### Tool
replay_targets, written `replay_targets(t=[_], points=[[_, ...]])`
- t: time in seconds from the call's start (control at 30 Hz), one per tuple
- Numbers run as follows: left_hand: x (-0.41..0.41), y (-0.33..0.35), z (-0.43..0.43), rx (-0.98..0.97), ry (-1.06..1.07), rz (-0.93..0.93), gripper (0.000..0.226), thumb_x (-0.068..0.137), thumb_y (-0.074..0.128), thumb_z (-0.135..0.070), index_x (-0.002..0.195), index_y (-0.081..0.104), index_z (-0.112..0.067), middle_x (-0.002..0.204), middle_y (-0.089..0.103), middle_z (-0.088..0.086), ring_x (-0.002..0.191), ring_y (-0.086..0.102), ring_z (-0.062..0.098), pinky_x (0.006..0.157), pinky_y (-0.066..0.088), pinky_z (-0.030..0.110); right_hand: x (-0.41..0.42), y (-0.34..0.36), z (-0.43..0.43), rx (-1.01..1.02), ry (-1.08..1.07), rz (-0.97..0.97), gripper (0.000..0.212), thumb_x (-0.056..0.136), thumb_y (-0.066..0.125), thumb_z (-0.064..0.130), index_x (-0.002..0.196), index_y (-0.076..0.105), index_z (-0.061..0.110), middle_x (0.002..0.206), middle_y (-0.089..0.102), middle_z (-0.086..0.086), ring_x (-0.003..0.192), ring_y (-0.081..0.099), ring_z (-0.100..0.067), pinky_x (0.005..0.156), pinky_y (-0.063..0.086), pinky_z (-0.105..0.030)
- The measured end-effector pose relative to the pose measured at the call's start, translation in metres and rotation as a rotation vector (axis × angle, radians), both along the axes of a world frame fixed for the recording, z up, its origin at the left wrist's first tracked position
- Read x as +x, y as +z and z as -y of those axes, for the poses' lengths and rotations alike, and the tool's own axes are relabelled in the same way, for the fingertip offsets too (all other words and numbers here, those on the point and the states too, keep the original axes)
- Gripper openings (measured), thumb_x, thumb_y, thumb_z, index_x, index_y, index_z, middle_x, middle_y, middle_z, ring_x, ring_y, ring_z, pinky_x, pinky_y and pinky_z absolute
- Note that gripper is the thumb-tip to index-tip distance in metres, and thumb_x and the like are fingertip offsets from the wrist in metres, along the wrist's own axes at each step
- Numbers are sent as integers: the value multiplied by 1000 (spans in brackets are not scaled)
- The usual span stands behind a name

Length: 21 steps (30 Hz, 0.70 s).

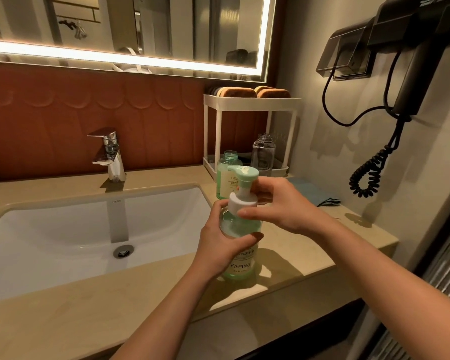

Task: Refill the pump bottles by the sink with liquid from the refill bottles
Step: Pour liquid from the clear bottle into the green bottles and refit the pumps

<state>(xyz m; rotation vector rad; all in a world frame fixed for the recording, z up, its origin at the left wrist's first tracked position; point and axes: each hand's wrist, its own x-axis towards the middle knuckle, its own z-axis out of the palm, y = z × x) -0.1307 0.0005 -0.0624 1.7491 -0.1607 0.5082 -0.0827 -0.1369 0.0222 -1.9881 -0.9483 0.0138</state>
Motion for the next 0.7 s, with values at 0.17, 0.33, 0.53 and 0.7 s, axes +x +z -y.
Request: replay_targets(t=[0.17, 0.33, 0.53, 0.7], points=[[0, -1, 0, 0, 1, 12, 62, 51, 76, -41, 105, 44, -44, 97, 61, -23, 87, 62, -1, 68, 50, 13, -4, -9, -16, 31, -104, -4, 61, 60, 80, 43, 107, 40, 41, 99, 53, 23, 90, 54, 6, 70, 43, -13], [1, -2, -1, 27, 3, 4, 62, 58, 80, -28, 105, 42, -45, 98, 59, -21, 90, 59, -4, 69, 48, 10, -10, -16, -18, 113, 45, -176, 48, 78, 62, 44, 117, 34, 40, 117, 49, 14, 110, 50, 3, 80, 44, -10], [-1, 1, 0, 17, -7, -5, 68, 55, 77, -41, 113, 43, -35, 105, 59, -16, 94, 58, -1, 76, 47, 16, -9, -14, 4, 118, 116, -209, 30, 97, 42, 16, 125, 50, 27, 112, 54, 25, 97, 50, 22, 76, 38, 1], [-2, 1, -1, 10, -16, -9, 65, 54, 78, -43, 109, 43, -39, 103, 59, -16, 93, 60, 0, 75, 49, 17, -4, -9, -1, 205, -19, -55, 29, 70, 75, 31, 96, 64, 31, 95, 70, 11, 94, 64, -4, 86, 51, -24]])
